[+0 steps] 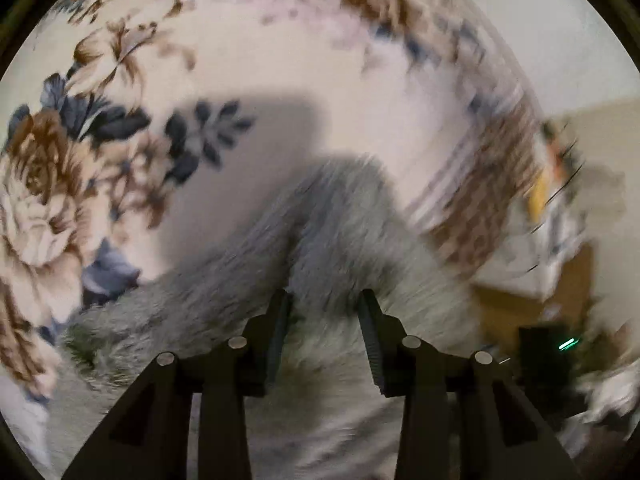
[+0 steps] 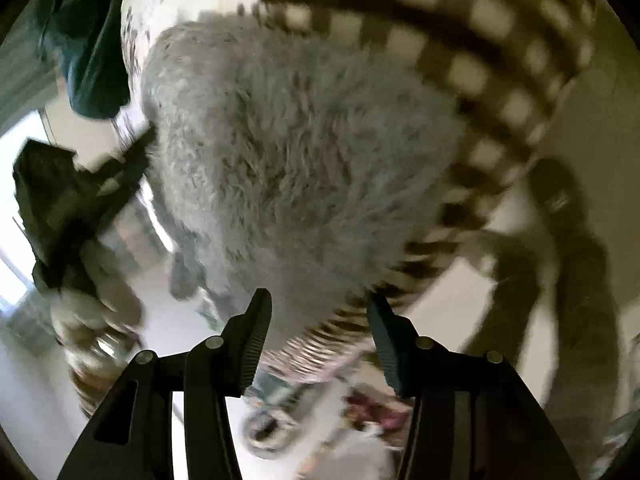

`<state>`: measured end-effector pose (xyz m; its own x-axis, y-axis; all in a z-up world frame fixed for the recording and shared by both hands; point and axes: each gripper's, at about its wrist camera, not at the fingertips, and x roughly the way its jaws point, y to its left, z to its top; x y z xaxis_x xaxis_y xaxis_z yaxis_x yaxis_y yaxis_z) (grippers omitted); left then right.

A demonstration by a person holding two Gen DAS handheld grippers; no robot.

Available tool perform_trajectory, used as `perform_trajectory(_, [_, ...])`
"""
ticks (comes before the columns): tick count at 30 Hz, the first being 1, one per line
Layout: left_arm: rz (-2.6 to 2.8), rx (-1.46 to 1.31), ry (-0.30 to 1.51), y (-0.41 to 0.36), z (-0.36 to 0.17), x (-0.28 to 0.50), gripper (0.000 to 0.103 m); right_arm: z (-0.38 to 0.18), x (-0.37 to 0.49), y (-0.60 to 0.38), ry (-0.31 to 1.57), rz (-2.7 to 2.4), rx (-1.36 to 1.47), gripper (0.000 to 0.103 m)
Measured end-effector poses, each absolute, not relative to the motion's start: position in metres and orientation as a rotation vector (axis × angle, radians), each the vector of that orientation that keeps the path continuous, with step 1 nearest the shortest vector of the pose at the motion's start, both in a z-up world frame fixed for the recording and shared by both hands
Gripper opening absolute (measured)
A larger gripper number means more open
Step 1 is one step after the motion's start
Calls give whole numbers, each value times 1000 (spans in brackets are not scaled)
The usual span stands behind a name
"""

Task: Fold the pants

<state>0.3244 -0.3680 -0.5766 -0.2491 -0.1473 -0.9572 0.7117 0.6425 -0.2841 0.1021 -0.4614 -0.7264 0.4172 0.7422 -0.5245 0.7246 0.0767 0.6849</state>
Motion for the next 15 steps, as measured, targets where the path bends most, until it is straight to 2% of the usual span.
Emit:
perform_trajectory(1, [-872, 516, 1618, -367, -582, 320, 30, -728, 106, -457, 1280, 21, 1668, 42])
perform_trajectory(2, [-870, 550, 1592, -366, -586, 317, 19, -728, 111, -450, 1265, 5, 1668, 15])
perform_trajectory(3, [-868, 565, 1572, -366, -588, 317, 15, -728, 115, -445, 1285, -15, 1631, 6])
perform_trajectory(6, [-841, 533, 1540, -363, -588, 325, 11, -726, 112, -436, 1410, -97, 1492, 5])
perform_trajectory(9, [-813, 508, 1540, -359, -592, 334, 11, -719, 102, -429, 1487, -135, 1360, 5])
perform_trajectory(11, [-822, 458, 1571, -354, -591, 337, 11, -715, 102, -430, 1480, -91, 1367, 6])
perform_trajectory(13, [-825, 395, 1566, -346, -580, 342, 12, -701, 110, -433, 1422, -30, 1417, 15])
perform_trajectory(14, [-830, 338, 1584, -339, -572, 345, 12, -697, 113, -433, 1418, -10, 1418, 29])
perform_trajectory(15, [-830, 304, 1594, -327, -565, 349, 14, -694, 114, -432, 1417, 13, 1413, 47])
